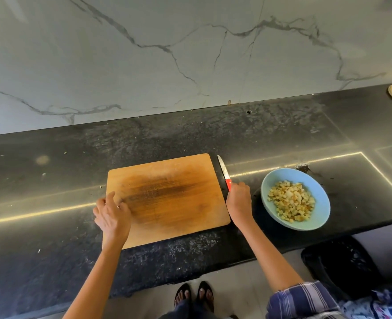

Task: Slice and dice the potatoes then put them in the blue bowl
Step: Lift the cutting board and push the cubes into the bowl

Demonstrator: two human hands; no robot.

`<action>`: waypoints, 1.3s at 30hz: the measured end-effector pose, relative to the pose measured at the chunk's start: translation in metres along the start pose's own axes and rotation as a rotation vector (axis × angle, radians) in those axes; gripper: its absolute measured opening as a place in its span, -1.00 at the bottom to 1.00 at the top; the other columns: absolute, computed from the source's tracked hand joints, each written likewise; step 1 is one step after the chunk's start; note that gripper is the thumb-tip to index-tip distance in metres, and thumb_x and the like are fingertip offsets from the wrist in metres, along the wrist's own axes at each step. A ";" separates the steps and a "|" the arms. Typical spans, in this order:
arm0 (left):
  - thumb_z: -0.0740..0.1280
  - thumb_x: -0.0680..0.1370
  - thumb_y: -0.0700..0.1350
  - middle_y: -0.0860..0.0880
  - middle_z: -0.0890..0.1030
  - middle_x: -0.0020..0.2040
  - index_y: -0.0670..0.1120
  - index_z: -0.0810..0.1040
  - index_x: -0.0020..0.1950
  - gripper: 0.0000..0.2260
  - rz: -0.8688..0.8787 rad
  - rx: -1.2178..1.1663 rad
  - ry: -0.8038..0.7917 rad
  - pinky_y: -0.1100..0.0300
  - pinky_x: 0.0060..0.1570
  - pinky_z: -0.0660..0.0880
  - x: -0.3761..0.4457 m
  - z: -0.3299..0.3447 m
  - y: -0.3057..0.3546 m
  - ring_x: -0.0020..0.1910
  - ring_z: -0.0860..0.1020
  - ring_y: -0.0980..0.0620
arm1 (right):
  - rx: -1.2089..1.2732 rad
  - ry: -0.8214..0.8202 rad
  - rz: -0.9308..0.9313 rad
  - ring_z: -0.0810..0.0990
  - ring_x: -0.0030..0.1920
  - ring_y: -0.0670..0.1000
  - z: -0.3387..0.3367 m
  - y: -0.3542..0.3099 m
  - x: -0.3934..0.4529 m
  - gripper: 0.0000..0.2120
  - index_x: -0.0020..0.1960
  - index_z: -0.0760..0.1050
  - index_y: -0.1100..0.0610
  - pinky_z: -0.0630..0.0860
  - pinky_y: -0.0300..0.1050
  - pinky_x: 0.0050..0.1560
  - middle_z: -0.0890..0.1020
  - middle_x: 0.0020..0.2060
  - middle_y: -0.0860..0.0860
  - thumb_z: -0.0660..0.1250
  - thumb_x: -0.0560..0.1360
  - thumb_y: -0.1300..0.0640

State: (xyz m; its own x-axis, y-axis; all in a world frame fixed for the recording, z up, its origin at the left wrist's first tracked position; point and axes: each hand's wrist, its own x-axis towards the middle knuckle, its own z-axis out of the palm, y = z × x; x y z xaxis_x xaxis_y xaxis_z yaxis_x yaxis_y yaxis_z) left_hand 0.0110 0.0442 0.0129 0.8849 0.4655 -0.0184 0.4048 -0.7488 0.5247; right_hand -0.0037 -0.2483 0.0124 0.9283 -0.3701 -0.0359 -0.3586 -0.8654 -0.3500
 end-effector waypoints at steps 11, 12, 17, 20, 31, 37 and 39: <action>0.22 0.52 -0.28 -0.15 0.45 0.22 -0.15 0.41 0.30 -0.66 0.374 -0.222 -0.358 0.05 0.21 0.37 -0.060 0.041 0.117 0.24 0.38 -0.12 | 0.017 0.312 -0.112 0.51 -0.04 0.12 -0.043 0.033 -0.006 -0.82 0.05 0.51 0.31 0.45 -0.05 -0.03 0.55 -0.10 0.19 0.22 0.58 0.21; 0.21 0.53 -0.27 -0.15 0.48 0.17 -0.15 0.44 0.24 -0.72 0.406 -0.232 -0.447 0.13 0.14 0.41 -0.072 0.048 0.136 0.18 0.43 -0.10 | -0.007 0.366 -0.077 0.51 -0.07 0.16 -0.051 0.046 -0.005 -0.85 0.00 0.51 0.32 0.45 0.00 -0.04 0.55 -0.14 0.21 0.24 0.56 0.24; 0.28 0.56 -0.14 -0.10 0.54 0.10 -0.14 0.46 0.25 -0.73 0.483 -0.325 -0.686 0.24 -0.07 0.49 -0.137 0.087 0.197 -0.13 0.49 0.10 | -0.058 0.462 0.273 0.46 0.00 0.32 -0.080 0.116 -0.007 -0.82 0.06 0.50 0.39 0.40 0.17 0.01 0.54 -0.04 0.34 0.27 0.52 0.29; 0.29 0.56 -0.10 -0.10 0.50 0.18 -0.16 0.43 0.31 -0.66 0.502 -0.352 -0.733 0.35 -0.06 0.38 -0.158 0.103 0.208 -0.07 0.46 0.15 | -0.087 0.338 0.477 0.40 0.08 0.28 -0.089 0.148 -0.018 -0.77 0.15 0.42 0.36 0.32 0.07 0.05 0.47 0.07 0.33 0.19 0.54 0.28; 0.32 0.53 -0.18 -0.13 0.50 0.23 -0.15 0.41 0.34 -0.62 0.359 -0.456 -0.699 0.05 0.13 0.54 -0.156 0.123 0.219 0.07 0.52 0.06 | 0.097 0.203 0.457 0.39 0.10 0.16 -0.081 0.155 -0.001 -0.75 0.17 0.39 0.35 0.39 -0.10 -0.05 0.43 0.08 0.24 0.21 0.50 0.37; 0.32 0.53 -0.23 -0.13 0.55 0.20 -0.17 0.42 0.33 -0.63 0.220 -0.488 -0.665 -0.01 0.14 0.52 -0.133 0.123 0.235 0.13 0.55 -0.04 | 0.096 0.189 0.397 0.39 0.13 0.14 -0.079 0.142 0.033 -0.74 0.19 0.39 0.33 0.39 -0.13 -0.03 0.44 0.10 0.21 0.21 0.51 0.35; 0.32 0.53 -0.24 -0.14 0.57 0.18 -0.17 0.44 0.32 -0.64 0.190 -0.501 -0.654 -0.02 0.13 0.53 -0.125 0.124 0.239 0.11 0.56 -0.04 | 0.106 0.181 0.381 0.39 0.13 0.14 -0.079 0.136 0.044 -0.75 0.18 0.40 0.32 0.38 -0.13 -0.03 0.44 0.10 0.21 0.21 0.51 0.35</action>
State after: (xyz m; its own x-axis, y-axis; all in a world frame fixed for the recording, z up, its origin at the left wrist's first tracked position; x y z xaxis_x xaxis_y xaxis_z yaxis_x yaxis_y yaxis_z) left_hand 0.0256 -0.2519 0.0353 0.9453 -0.1293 -0.2994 0.2220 -0.4175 0.8811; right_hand -0.0199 -0.4092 0.0370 0.6959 -0.7179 -0.0197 -0.6514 -0.6195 -0.4381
